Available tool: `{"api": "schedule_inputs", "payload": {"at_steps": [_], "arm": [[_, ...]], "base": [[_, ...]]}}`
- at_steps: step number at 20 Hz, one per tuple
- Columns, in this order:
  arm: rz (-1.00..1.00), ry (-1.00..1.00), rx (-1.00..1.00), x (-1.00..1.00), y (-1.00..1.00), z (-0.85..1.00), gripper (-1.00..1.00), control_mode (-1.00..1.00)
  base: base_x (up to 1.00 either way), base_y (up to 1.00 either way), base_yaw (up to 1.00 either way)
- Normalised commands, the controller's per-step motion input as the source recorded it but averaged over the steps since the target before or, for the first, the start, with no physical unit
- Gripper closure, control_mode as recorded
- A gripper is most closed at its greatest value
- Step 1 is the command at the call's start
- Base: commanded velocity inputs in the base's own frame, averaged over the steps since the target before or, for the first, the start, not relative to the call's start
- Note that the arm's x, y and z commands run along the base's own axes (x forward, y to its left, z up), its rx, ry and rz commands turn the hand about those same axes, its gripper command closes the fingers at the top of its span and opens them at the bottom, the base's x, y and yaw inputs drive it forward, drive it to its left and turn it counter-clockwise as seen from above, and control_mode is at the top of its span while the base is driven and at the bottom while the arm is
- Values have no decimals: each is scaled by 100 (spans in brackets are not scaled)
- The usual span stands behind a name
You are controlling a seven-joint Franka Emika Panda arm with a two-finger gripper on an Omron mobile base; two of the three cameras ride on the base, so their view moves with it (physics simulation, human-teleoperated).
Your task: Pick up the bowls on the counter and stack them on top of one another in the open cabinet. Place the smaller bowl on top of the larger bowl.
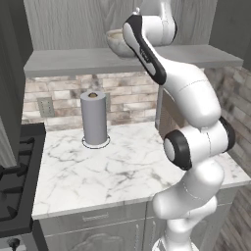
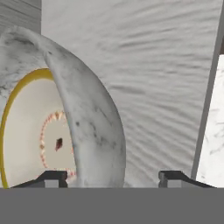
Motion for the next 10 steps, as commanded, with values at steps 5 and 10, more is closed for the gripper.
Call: {"api": "schedule_inputs", "payload": {"at_steps": [5,10], "arm": [[0,-2,0,-7,0,4,-100,-100],[0,-5,0,-39,0,4,-100,-100]], "base": [[0,0,0],[0,0,0]]}}
